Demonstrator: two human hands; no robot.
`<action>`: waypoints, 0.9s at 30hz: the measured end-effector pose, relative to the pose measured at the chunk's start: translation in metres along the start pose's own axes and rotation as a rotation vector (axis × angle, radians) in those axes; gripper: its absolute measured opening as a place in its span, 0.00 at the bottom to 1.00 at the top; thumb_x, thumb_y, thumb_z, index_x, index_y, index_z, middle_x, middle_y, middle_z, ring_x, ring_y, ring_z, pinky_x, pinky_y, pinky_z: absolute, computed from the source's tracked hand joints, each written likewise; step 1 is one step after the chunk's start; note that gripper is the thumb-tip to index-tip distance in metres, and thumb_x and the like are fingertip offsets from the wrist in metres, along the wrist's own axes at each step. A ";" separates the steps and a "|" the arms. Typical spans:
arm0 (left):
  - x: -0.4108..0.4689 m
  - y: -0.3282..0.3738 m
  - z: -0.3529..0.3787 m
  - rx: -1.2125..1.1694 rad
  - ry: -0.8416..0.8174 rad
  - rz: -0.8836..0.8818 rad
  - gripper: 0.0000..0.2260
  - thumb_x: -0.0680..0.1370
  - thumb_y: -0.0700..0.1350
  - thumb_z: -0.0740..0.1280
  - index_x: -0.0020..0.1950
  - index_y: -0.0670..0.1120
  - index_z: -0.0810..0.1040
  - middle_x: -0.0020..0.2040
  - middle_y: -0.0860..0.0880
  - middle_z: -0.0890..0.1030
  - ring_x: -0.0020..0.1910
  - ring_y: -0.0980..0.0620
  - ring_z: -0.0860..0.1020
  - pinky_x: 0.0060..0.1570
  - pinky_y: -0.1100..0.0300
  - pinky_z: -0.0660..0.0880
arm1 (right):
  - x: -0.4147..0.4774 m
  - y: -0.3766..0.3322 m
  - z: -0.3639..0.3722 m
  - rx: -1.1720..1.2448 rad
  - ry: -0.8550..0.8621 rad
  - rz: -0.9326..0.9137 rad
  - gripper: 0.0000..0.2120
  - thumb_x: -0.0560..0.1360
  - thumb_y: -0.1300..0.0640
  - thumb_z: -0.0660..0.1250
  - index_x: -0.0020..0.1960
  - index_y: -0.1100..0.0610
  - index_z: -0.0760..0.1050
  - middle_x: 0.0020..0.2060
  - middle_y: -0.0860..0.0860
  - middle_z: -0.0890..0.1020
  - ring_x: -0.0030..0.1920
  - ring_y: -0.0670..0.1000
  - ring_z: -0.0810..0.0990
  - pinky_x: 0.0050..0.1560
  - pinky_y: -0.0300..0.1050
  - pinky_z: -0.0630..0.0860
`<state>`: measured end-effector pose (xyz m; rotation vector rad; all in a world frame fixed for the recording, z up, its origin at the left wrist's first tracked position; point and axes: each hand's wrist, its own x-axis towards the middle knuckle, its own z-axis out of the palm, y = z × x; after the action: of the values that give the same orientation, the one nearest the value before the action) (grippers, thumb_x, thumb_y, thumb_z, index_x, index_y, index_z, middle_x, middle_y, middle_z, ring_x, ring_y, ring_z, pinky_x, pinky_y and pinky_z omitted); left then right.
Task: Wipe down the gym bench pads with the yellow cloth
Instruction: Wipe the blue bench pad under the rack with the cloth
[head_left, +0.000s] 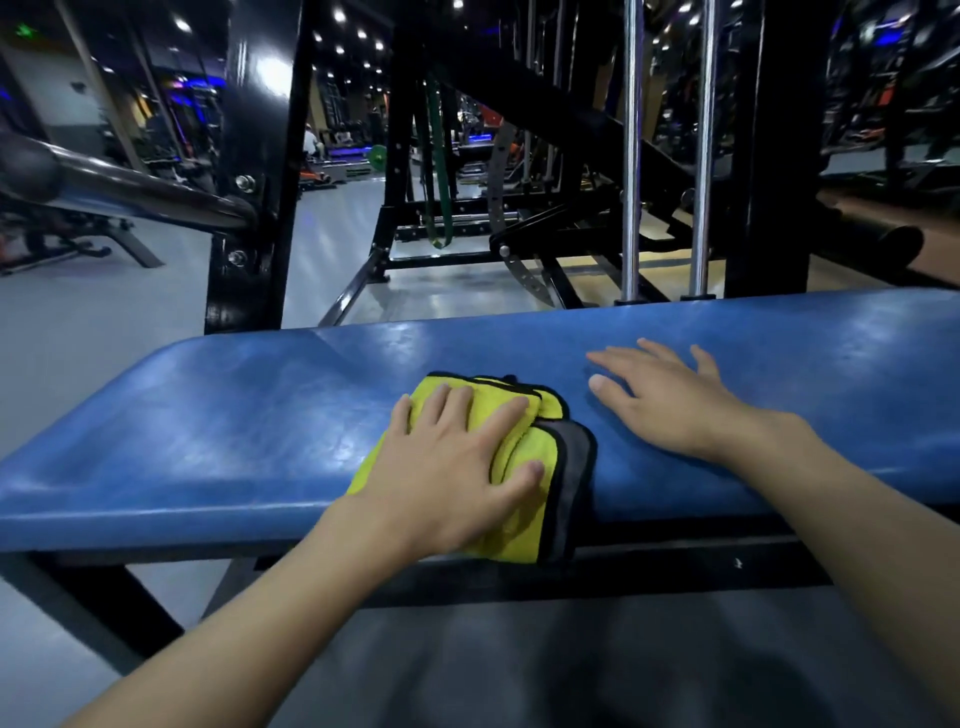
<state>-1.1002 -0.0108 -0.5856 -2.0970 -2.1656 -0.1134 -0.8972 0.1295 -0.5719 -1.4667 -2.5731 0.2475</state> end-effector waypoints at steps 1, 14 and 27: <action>0.000 0.000 0.000 -0.010 0.012 -0.019 0.37 0.70 0.73 0.36 0.79 0.64 0.48 0.76 0.46 0.62 0.77 0.46 0.54 0.75 0.40 0.52 | -0.002 0.001 0.002 -0.005 -0.001 0.003 0.26 0.82 0.37 0.47 0.78 0.41 0.56 0.79 0.43 0.56 0.80 0.49 0.45 0.75 0.65 0.36; 0.108 -0.023 0.010 -0.062 -0.138 -0.081 0.32 0.73 0.74 0.48 0.77 0.68 0.54 0.79 0.47 0.59 0.78 0.42 0.56 0.74 0.39 0.54 | -0.003 0.009 0.021 -0.080 -0.084 0.056 0.27 0.82 0.37 0.42 0.80 0.40 0.49 0.80 0.41 0.47 0.80 0.47 0.41 0.76 0.63 0.38; 0.221 -0.036 0.014 -0.085 -0.196 -0.170 0.32 0.76 0.73 0.49 0.79 0.65 0.52 0.81 0.45 0.55 0.79 0.39 0.52 0.74 0.37 0.52 | -0.001 0.013 0.024 -0.085 -0.069 0.053 0.27 0.81 0.36 0.42 0.79 0.39 0.48 0.80 0.41 0.46 0.79 0.46 0.40 0.76 0.63 0.39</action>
<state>-1.1427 0.2085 -0.5673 -2.0414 -2.4941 -0.0169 -0.8918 0.1338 -0.5981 -1.5841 -2.6319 0.2013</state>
